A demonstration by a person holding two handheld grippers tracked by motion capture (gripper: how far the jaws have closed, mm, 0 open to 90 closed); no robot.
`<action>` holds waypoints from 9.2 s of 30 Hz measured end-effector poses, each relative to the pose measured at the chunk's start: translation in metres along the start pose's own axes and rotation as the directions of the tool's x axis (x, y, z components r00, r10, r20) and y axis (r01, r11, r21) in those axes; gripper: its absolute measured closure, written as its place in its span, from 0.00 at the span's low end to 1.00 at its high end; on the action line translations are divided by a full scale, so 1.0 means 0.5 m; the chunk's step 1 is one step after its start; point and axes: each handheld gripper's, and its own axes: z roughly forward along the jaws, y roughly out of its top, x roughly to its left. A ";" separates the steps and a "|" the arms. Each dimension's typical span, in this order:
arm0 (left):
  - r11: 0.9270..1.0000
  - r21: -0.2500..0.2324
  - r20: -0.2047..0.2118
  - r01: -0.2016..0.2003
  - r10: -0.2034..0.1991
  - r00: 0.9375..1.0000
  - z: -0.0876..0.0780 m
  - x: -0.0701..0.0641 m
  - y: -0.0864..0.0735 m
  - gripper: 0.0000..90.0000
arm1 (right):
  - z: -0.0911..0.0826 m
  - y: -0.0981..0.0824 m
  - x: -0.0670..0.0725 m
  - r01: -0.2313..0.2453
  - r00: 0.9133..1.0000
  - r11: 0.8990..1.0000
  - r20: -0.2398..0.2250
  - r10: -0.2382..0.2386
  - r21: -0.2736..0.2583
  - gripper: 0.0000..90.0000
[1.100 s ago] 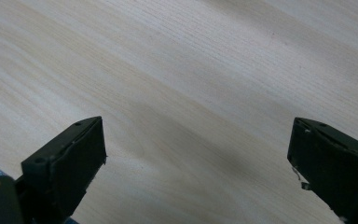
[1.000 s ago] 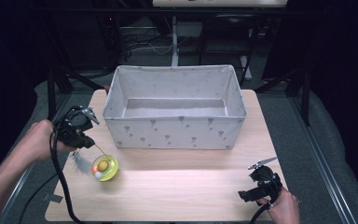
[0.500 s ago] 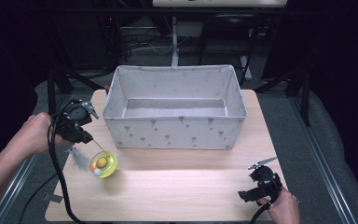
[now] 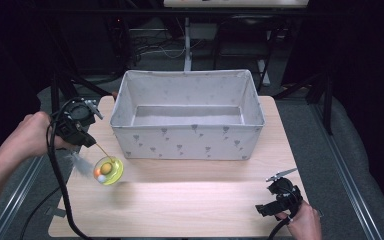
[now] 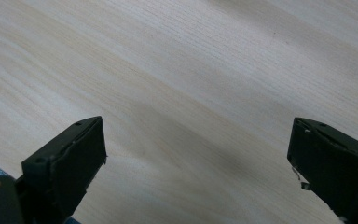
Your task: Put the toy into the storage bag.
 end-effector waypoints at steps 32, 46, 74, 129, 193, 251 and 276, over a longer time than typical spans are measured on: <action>1.000 -0.019 -0.026 0.010 -0.011 1.000 -0.092 0.037 0.020 0.98 | 0.000 0.000 -0.001 -0.001 1.000 1.000 -0.002 0.001 0.003 0.04; 1.000 -0.027 -0.074 -0.002 0.000 0.997 -0.147 0.040 0.034 0.98 | 0.001 0.000 -0.001 -0.004 1.000 1.000 0.000 0.004 0.002 0.04; 0.999 -0.049 -0.146 -0.009 0.002 0.989 -0.246 0.056 0.079 0.97 | 0.002 0.000 0.001 -0.017 1.000 1.000 -0.016 0.017 -0.004 0.05; 0.994 -0.108 -0.210 0.019 -0.041 0.977 -0.267 0.125 0.266 0.98 | 0.000 -0.002 -0.004 -0.023 0.999 1.000 -0.027 0.023 -0.007 0.05; 0.991 -0.130 -0.093 0.033 -0.045 0.995 -0.095 0.164 0.351 0.98 | 0.000 -0.004 -0.006 -0.014 1.000 1.000 -0.019 0.014 0.010 0.05; 0.990 -0.131 -0.004 0.053 -0.054 0.999 0.092 0.165 0.306 0.98 | 0.001 -0.005 -0.003 -0.013 0.999 1.000 -0.035 0.014 0.009 0.05; 0.991 -0.039 0.050 0.128 -0.126 0.991 0.173 0.189 0.247 0.98 | 0.002 -0.009 -0.003 -0.017 1.000 1.000 -0.022 0.018 0.010 0.05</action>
